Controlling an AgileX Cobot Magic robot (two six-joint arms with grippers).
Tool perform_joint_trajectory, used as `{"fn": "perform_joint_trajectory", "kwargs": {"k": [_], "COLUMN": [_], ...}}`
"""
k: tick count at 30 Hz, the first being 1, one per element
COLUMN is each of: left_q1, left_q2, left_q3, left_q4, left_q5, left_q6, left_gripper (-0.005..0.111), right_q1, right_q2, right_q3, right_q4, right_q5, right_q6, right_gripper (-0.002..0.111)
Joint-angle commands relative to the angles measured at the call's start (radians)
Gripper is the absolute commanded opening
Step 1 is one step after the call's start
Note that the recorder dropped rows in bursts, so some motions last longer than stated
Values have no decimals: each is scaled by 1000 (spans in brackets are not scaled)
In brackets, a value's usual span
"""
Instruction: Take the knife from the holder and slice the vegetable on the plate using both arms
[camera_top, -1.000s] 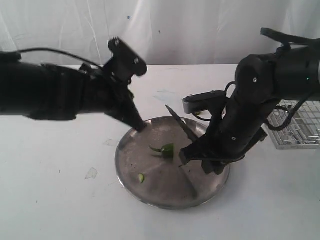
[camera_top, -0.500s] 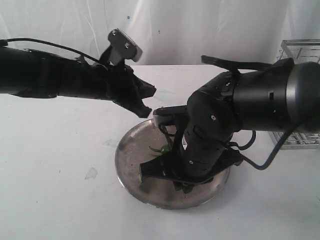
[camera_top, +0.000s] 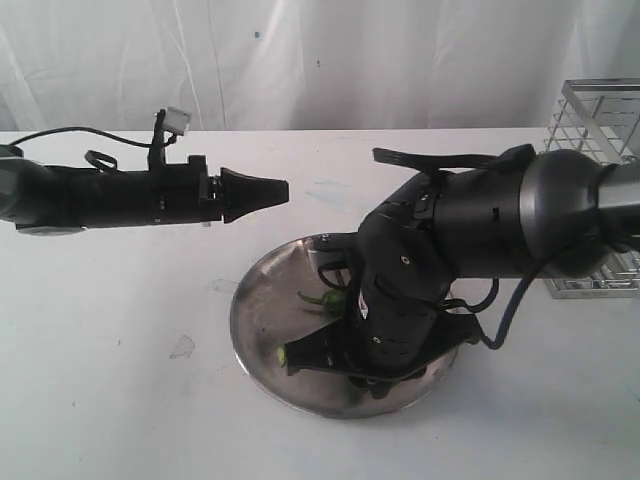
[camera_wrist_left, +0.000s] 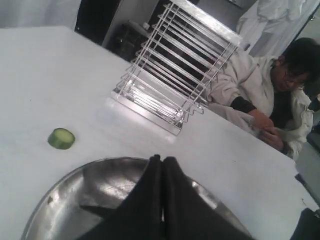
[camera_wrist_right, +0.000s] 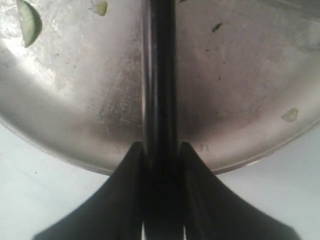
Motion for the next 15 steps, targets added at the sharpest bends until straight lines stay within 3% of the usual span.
{"fn": "perform_joint_trajectory", "kwargs": {"k": [1,7,15], "left_q1": [4,-17,-76], "left_q2": [76,140,126], "left_q3": [-48,-75,-81], "left_q4": [-25,-25,-25], "left_q5": [105,100,34], "left_q6": [-41,-112,-62], "left_gripper": [0,0,0], "right_q1": [1,1,1], "right_q2": [-3,-3,-3], "right_q3": [3,3,3], "right_q4": [-23,-3,34], "right_q5": [27,33,32], "right_q6": [13,7,-38], "right_gripper": [0,0,0]}}
